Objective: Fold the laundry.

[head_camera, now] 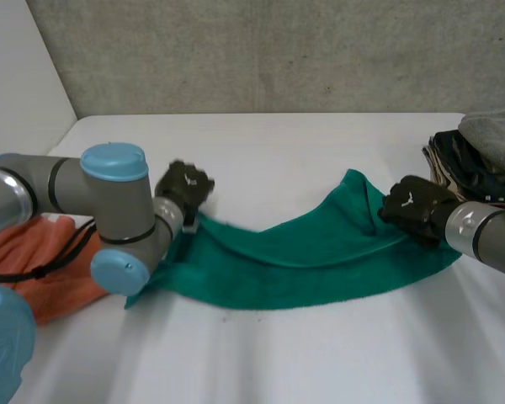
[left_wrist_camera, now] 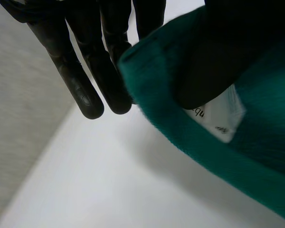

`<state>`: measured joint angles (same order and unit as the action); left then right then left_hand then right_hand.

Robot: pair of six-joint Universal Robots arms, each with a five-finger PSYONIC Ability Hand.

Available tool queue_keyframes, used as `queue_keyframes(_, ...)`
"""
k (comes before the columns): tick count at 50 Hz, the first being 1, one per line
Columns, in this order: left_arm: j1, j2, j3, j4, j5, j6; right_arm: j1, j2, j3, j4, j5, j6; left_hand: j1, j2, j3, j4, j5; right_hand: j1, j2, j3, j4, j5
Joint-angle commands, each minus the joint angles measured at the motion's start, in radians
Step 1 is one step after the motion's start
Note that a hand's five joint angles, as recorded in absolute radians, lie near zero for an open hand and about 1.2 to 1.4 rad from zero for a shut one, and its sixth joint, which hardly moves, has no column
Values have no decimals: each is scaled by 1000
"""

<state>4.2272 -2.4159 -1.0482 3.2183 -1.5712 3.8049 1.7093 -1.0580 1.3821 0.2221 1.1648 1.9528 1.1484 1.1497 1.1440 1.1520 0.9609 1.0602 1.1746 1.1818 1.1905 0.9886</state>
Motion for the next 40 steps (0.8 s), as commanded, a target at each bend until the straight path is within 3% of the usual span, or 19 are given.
queue_keyframes(1,2,1,147,337,-39,-4,42,79,-190,-309,179,171,248,247,252,244,261,336,222,215,206,233)
queue_keyframes(8,5,90,309,609,-136,-11,90,69,-372,-810,354,493,248,247,252,244,261,336,222,215,206,233)
queue_keyframes(12,7,148,309,666,-158,-14,99,50,-420,-882,385,528,248,247,252,244,261,336,222,215,206,233)
queue_keyframes(18,10,214,177,663,-162,-30,111,36,-422,-877,392,535,248,247,252,244,261,336,222,215,206,233)
queue_keyframes(25,25,328,-151,655,-154,-116,113,-19,-213,-799,328,535,248,247,252,244,261,336,222,215,206,233)
queue_keyframes(33,10,324,-452,638,-150,-131,113,1,93,-555,259,525,248,247,252,244,261,336,222,215,206,233)
queue_keyframes(40,5,336,-573,614,-150,-122,104,16,164,-371,254,537,248,247,252,244,261,336,222,215,206,233)
